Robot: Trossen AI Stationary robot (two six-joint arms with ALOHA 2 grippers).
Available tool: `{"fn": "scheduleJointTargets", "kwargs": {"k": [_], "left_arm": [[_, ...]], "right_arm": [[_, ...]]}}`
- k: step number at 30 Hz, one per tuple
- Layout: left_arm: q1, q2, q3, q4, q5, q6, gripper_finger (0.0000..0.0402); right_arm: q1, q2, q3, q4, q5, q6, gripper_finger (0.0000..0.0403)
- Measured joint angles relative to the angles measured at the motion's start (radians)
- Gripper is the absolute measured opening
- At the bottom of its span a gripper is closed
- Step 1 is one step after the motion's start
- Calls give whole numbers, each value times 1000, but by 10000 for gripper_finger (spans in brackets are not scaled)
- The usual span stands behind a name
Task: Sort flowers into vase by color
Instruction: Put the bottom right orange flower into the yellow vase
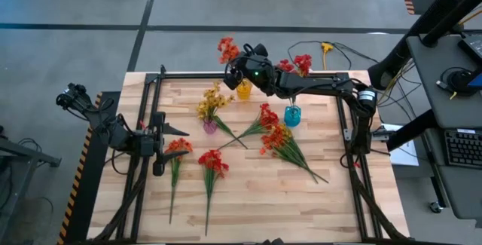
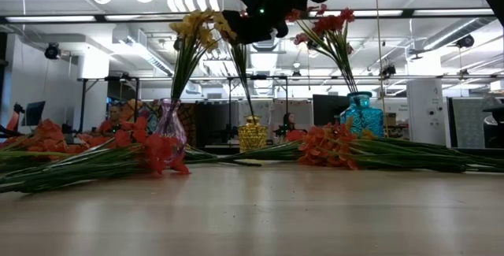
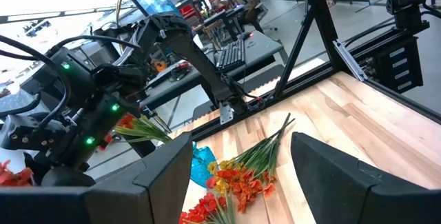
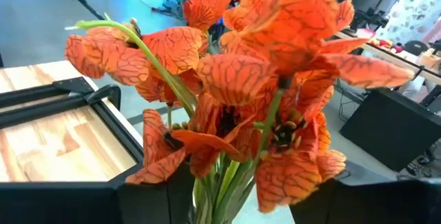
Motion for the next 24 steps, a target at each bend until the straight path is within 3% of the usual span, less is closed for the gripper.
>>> {"fn": "scheduleJointTargets", "kwargs": {"k": [24], "left_arm": [[0, 0, 0, -7, 0, 0, 229]], "right_arm": [[11, -1, 149, -327, 0, 67, 230]]}}
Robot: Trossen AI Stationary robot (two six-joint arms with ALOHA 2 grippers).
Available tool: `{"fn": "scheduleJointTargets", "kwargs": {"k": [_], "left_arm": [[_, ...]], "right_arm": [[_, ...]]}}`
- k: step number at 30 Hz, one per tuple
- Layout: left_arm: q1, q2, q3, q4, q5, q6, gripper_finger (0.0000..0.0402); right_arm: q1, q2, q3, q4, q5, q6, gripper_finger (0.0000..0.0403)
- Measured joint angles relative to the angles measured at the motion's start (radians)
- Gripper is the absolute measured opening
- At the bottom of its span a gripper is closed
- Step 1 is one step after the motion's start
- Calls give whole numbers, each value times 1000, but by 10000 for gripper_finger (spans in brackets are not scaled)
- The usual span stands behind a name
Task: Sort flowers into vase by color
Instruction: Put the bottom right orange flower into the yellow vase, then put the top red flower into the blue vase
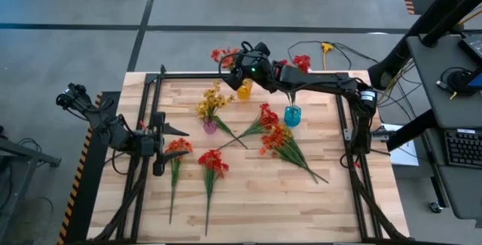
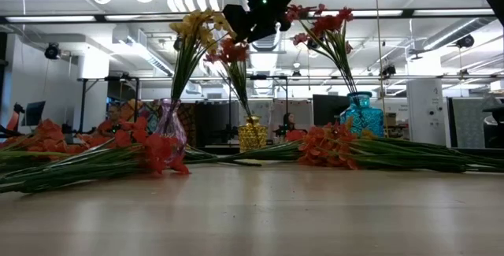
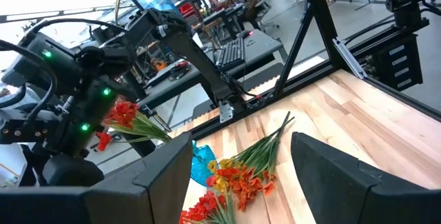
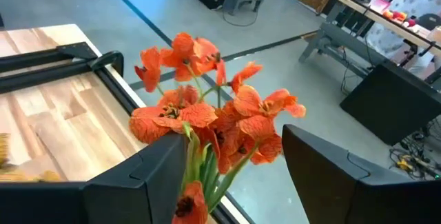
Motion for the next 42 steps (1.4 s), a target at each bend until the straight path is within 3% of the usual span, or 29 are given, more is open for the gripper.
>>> {"fn": "scheduleJointTargets", "kwargs": {"k": [15, 29, 38, 42], "left_arm": [[0, 0, 0, 1, 0, 0, 229], [0, 13, 0, 59, 0, -61, 229], [-19, 135, 12, 156, 1, -207, 229], [-44, 224, 65, 159, 0, -290, 229]], "right_arm": [[53, -1, 223, -268, -1, -18, 229], [200, -3, 392, -617, -1, 61, 230], [354, -18, 386, -903, 4, 212, 231], [452, -18, 359, -997, 77, 266, 230]]}}
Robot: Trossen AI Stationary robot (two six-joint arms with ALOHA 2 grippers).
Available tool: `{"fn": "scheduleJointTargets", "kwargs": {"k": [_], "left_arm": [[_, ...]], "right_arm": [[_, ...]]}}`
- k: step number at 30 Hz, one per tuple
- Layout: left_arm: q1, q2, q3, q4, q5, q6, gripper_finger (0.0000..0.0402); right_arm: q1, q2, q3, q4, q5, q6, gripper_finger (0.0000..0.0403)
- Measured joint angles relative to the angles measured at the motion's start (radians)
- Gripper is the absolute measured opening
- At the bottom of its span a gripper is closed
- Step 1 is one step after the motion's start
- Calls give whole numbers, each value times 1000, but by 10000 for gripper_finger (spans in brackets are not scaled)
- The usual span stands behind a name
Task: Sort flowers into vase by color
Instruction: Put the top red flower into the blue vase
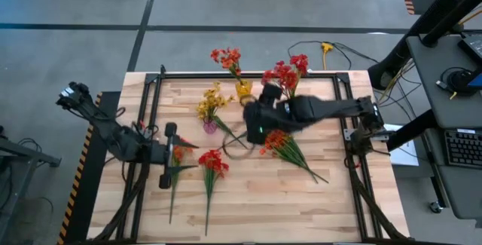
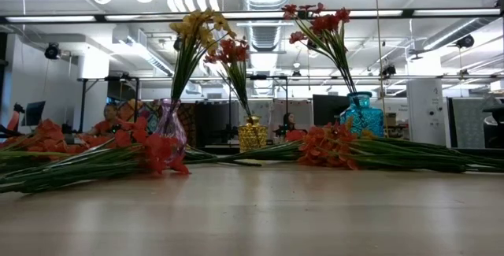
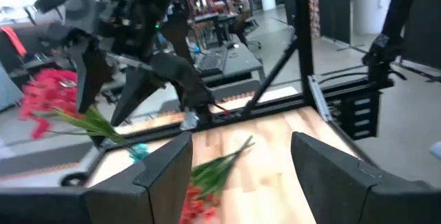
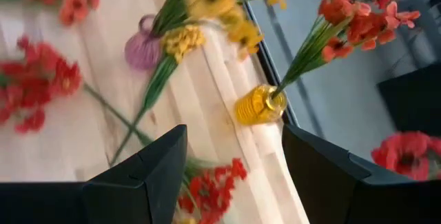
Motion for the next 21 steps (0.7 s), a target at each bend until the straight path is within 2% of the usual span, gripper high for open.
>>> {"fn": "scheduleJointTargets", "kwargs": {"k": [3, 11, 18, 21], "left_arm": [[-25, 80, 47, -27, 0, -59, 229], [-102, 304, 192, -171, -52, -272, 229], [-152, 498, 266, -98, -47, -255, 229], [-151, 570, 292, -62, 24, -246, 229]], "right_arm": [[75, -8, -37, -21, 61, 34, 231], [234, -41, -181, 13, 79, 78, 229], [315, -121, -413, 181, 79, 120, 226], [333, -170, -524, 284, 79, 120, 226]]}}
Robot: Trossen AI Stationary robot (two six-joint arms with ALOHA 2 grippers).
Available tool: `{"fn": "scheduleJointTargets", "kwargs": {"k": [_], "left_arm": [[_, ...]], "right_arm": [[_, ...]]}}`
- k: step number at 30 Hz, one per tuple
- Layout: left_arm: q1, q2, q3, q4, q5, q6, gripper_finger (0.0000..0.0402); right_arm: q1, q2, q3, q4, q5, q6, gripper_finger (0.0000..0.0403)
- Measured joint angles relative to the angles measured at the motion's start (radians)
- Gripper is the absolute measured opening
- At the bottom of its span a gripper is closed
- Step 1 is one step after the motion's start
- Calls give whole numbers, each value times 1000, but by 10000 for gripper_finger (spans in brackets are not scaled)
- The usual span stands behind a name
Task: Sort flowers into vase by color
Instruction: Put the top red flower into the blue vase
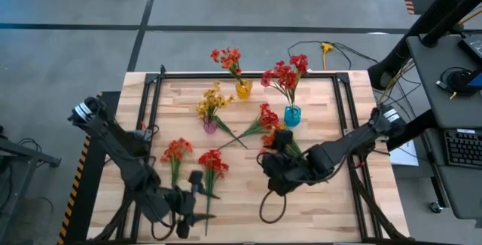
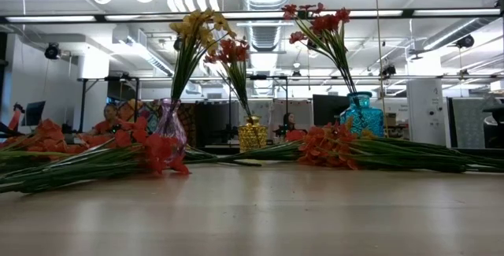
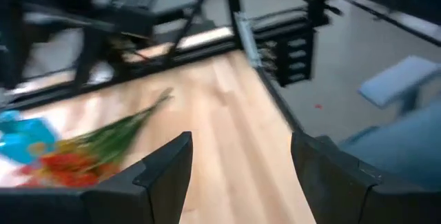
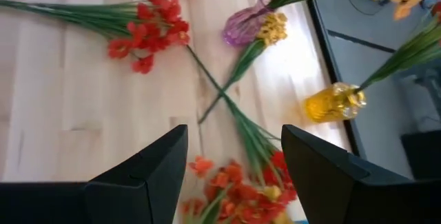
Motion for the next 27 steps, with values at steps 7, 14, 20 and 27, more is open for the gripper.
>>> {"fn": "scheduleJointTargets", "kwargs": {"k": [7, 14, 20, 27], "left_arm": [[0, 142, 47, 162, 100, 95, 229], [2, 168, 98, 154, 102, 131, 229], [3, 161, 94, 123, 37, 98, 229], [7, 161, 92, 95, -6, 34, 229]], "right_arm": [[21, -120, -224, 200, -2, 46, 224], [20, -207, -358, 273, -6, 145, 226], [20, -219, -439, 323, 0, 190, 225], [18, -219, -529, 409, 0, 193, 224]]}}
